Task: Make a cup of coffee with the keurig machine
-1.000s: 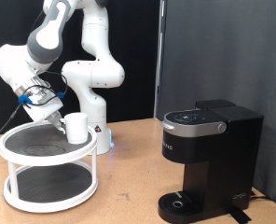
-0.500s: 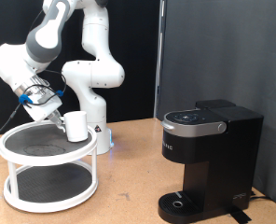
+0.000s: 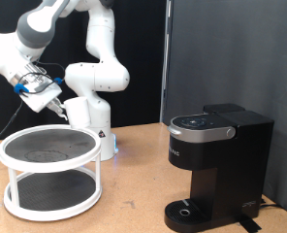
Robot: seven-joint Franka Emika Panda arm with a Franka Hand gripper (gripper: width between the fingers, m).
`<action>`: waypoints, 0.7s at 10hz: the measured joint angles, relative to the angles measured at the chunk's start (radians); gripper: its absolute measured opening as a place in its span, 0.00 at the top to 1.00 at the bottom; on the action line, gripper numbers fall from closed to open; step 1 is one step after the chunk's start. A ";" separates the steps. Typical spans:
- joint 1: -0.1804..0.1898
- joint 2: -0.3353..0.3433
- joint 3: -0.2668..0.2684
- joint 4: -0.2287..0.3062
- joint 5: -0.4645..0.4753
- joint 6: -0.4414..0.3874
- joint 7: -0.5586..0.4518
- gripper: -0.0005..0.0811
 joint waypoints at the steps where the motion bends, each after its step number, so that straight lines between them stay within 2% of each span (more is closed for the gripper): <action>1: 0.000 0.001 -0.001 -0.002 0.004 0.001 -0.001 0.99; 2: 0.004 0.003 0.000 -0.007 0.028 0.001 0.004 0.99; 4: 0.038 0.020 0.027 -0.008 0.084 -0.017 0.059 0.99; 5: 0.057 0.024 0.056 -0.012 0.122 0.012 0.091 0.99; 7: 0.091 0.026 0.126 -0.031 0.206 0.129 0.145 0.99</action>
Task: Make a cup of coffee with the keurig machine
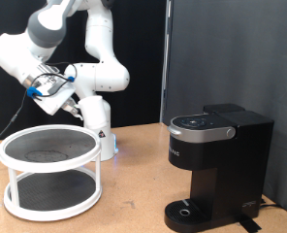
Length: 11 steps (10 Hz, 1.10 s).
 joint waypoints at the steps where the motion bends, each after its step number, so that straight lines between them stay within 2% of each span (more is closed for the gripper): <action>1: 0.017 0.001 0.042 -0.011 0.045 0.078 0.027 0.99; 3: 0.058 0.009 0.110 -0.020 0.125 0.183 0.064 0.99; 8: 0.158 0.088 0.226 -0.005 0.247 0.330 0.085 0.99; 10: 0.155 0.089 0.225 -0.007 0.239 0.318 0.085 0.99; 11: 0.153 0.096 0.229 -0.007 0.195 0.312 0.109 0.99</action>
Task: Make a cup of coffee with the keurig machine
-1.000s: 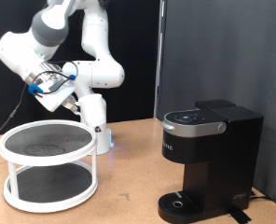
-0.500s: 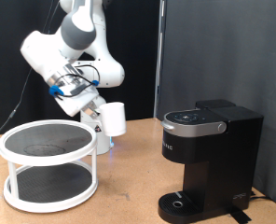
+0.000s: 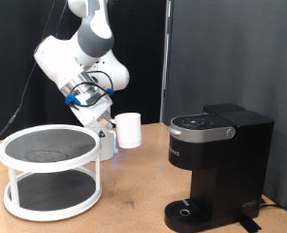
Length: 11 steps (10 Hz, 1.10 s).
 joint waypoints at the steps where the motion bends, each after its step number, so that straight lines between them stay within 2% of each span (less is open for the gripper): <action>1: 0.000 0.017 0.017 -0.003 -0.032 0.024 0.038 0.99; 3: 0.003 0.079 0.067 -0.009 -0.054 0.110 0.089 0.99; 5: 0.013 0.148 0.095 -0.002 -0.029 0.175 0.093 0.99; 9: 0.031 0.274 0.140 0.044 0.000 0.227 0.095 0.99; 11: 0.051 0.338 0.174 0.070 0.057 0.280 0.089 0.99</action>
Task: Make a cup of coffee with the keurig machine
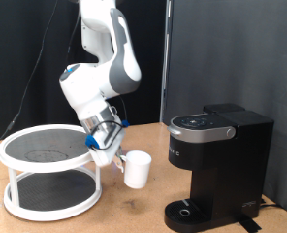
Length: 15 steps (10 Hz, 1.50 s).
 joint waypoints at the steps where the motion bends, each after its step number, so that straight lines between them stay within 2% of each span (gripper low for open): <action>1: 0.013 0.030 0.018 0.012 0.045 0.026 -0.016 0.99; 7: 0.067 0.175 0.135 0.087 0.363 0.152 -0.191 0.99; 13: 0.083 0.272 0.216 0.166 0.562 0.221 -0.324 0.99; 15: 0.083 0.293 0.227 0.181 0.582 0.228 -0.335 0.99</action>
